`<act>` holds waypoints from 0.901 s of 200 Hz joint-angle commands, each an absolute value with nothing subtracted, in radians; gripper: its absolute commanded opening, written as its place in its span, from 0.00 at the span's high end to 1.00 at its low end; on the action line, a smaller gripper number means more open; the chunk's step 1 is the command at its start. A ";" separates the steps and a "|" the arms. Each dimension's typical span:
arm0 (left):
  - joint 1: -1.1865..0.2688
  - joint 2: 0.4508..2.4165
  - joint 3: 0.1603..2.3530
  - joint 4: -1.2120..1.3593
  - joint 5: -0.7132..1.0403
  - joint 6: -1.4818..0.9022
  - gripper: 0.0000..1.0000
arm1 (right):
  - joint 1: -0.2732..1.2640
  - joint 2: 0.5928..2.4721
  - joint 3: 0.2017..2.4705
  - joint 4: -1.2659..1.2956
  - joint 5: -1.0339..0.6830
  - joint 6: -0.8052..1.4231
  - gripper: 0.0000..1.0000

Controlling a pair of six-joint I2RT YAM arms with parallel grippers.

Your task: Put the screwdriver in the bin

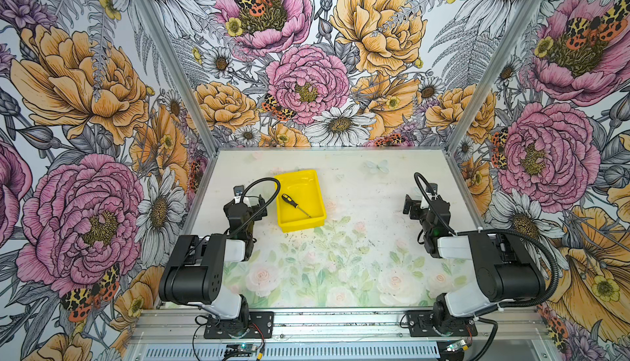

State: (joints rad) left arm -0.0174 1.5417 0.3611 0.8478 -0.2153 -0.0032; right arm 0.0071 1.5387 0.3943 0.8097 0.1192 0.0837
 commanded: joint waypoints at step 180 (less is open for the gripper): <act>-0.046 1.553 0.362 0.975 -0.278 0.015 0.01 | -0.010 1.534 0.395 0.855 0.124 0.079 0.01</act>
State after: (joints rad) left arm -0.0422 1.5475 0.3611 0.9413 -0.2729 0.0040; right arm -0.0078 1.5387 0.3943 0.8139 0.1265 0.0841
